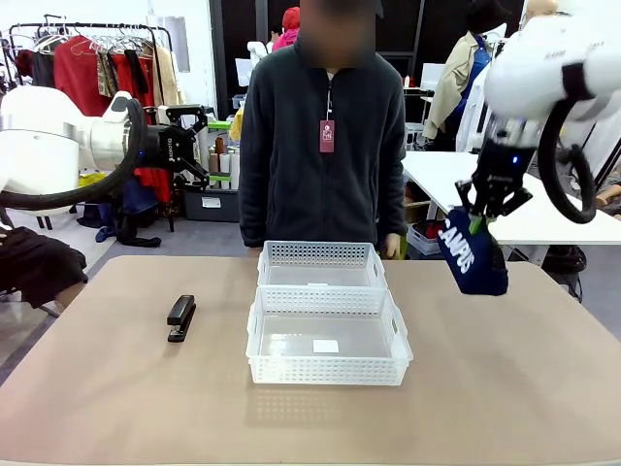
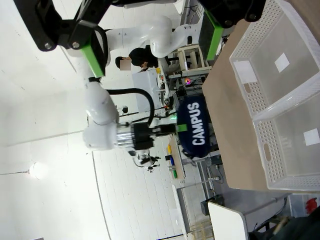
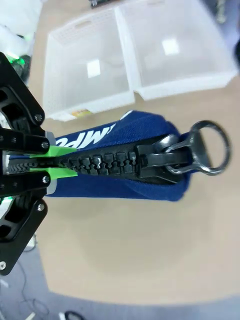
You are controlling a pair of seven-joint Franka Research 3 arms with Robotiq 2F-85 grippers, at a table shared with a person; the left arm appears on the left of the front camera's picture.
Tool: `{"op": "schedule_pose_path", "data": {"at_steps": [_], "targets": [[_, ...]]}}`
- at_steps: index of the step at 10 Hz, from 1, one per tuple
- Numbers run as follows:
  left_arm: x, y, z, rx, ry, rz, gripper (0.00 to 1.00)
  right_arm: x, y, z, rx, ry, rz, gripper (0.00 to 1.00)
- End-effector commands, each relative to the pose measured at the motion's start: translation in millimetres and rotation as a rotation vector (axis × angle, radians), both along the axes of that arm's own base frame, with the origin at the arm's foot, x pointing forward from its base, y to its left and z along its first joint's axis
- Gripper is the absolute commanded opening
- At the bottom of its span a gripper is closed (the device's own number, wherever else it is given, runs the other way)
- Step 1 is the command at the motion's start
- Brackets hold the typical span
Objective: Distribute items into two baskets.
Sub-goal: Pick up the Pencil pouch that the person points to.
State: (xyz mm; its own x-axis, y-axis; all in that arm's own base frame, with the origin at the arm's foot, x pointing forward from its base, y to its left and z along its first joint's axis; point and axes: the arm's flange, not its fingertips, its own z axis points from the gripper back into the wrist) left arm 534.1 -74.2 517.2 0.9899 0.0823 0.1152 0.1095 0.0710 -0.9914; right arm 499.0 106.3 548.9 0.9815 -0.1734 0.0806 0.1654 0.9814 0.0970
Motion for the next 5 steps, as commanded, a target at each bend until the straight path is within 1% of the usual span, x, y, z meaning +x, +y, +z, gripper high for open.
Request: {"op": "schedule_pose_path", "data": {"at_steps": [1,2,4,5], "targets": [[-1.0,0.6,2.4,-0.002,-0.001,0.001,1.0,-2.5,-0.9,36.3,0.06,-0.02,0.039,0.0],[-1.0,0.6,2.4,-0.002,-0.001,0.001,1.0,-4.5,2.4,57.5,0.066,-0.035,0.05,0.0],[-1.0,0.6,2.4,-0.002,-0.001,0.001,1.0,1.3,7.6,95.6,0.088,-0.044,0.06,0.0],[-1.0,0.6,2.4,-0.002,-0.001,0.001,1.0,4.4,11.2,110.4,0.098,-0.051,0.071,0.0]]}}
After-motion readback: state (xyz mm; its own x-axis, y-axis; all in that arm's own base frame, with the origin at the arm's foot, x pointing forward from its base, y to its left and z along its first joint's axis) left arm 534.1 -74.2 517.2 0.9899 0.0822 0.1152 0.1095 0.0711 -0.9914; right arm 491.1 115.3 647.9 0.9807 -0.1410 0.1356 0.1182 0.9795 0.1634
